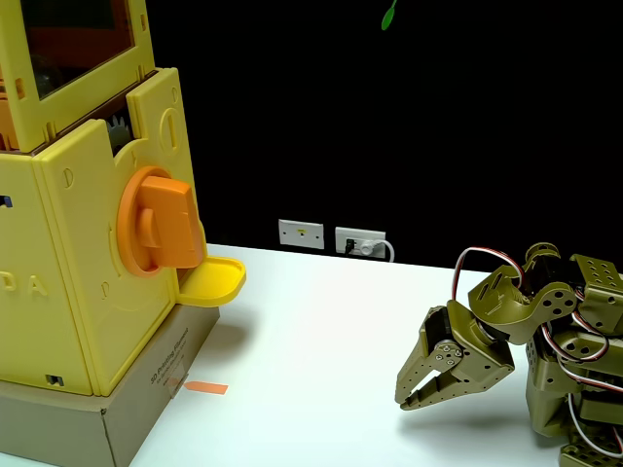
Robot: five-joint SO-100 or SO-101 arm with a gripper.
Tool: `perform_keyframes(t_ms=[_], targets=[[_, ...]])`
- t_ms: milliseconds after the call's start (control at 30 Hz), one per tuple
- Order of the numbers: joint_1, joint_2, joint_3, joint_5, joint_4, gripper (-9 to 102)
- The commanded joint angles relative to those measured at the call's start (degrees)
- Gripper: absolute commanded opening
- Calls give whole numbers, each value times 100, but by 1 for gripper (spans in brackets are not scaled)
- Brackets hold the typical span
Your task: Turn the button of vending machine.
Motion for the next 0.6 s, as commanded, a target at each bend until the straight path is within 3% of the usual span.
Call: perform_keyframes(t_ms=[0,567], targets=[[105,826,255,-35,-9,-1],[193,826,237,-18,44,0]])
